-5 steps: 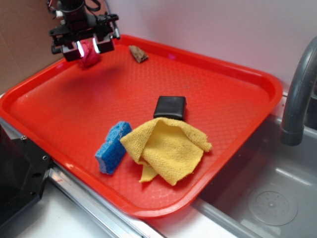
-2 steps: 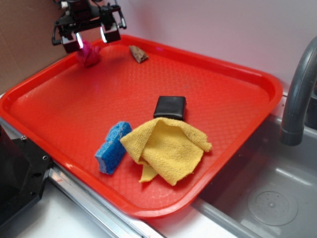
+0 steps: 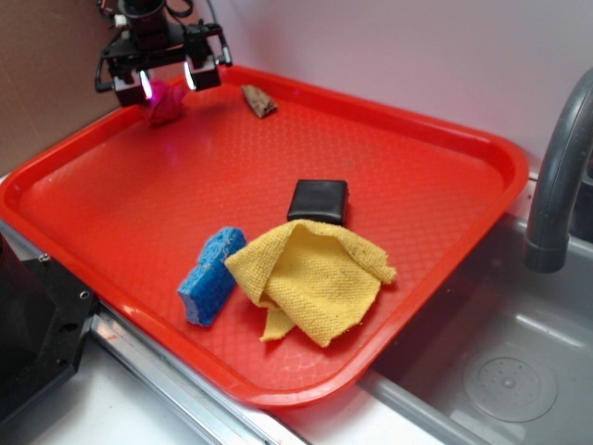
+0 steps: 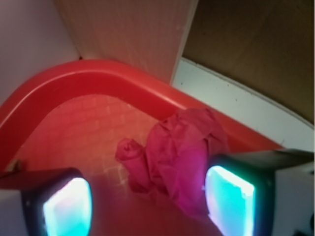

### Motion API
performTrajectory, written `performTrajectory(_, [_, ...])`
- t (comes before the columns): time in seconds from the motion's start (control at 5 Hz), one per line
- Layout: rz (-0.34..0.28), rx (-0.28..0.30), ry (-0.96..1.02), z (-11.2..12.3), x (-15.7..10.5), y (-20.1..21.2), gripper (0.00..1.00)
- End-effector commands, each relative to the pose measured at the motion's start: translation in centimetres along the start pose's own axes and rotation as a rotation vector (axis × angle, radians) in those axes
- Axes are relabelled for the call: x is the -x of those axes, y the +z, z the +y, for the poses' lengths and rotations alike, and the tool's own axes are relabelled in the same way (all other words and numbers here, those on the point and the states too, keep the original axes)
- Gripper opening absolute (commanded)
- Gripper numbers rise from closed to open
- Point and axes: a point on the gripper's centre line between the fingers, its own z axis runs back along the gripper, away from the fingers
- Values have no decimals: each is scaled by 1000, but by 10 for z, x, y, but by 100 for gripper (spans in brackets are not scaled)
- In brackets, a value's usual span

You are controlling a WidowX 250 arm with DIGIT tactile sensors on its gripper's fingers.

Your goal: Grab the red paper.

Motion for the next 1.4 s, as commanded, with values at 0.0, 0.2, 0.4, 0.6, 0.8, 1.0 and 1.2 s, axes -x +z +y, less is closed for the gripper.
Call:
performTrajectory(0.0, [-35,-26,-1,24,-5,-15,100])
performTrajectory(0.2, [-15,-49,-20,30,5,-29,100])
performTrajectory(0.4, [-9,-50,-32,29,10,-34,100])
performTrajectory(0.6, [-17,-56,-37,27,11,-32,0])
performTrajectory(0.8, [-19,-58,-48,26,12,-32,0])
performTrajectory(1.0, [-22,-59,-48,27,13,-30,0])
performTrajectory(1.2, [-25,-50,-50,25,13,-26,0])
